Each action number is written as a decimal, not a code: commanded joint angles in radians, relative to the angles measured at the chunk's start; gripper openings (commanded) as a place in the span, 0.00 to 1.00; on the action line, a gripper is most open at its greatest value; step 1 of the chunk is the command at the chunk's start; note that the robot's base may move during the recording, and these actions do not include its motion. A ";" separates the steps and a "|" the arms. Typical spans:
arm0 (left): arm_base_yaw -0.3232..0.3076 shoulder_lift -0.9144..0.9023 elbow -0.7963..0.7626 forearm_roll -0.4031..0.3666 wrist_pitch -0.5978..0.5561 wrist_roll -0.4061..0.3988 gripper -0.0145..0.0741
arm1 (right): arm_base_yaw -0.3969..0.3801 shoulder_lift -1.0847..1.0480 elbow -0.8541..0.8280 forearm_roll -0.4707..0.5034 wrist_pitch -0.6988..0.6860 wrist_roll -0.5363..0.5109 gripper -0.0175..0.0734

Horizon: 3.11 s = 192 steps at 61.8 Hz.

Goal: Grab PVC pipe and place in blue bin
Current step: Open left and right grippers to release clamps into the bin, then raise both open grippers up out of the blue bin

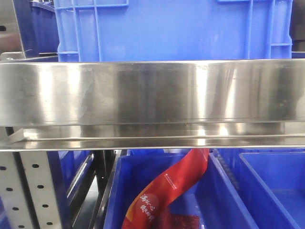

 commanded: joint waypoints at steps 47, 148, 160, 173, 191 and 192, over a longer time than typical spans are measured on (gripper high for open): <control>0.009 -0.018 0.004 -0.004 -0.030 -0.008 0.04 | -0.002 -0.024 0.008 -0.017 -0.005 -0.005 0.02; 0.009 -0.018 0.004 -0.004 -0.032 -0.008 0.04 | -0.332 -0.668 0.690 0.368 -0.465 -0.524 0.02; 0.009 -0.018 0.004 -0.004 -0.032 -0.008 0.04 | -0.523 -0.668 0.758 0.413 -0.452 -0.523 0.02; 0.009 -0.018 0.004 -0.004 -0.032 -0.008 0.04 | -0.604 -0.668 0.758 0.355 -0.254 -0.318 0.02; 0.009 -0.018 0.004 -0.004 -0.034 -0.008 0.04 | -0.606 -0.668 0.758 0.254 -0.257 -0.223 0.02; 0.009 -0.018 0.004 -0.004 -0.034 -0.008 0.04 | -0.606 -0.668 0.758 0.249 -0.257 -0.223 0.02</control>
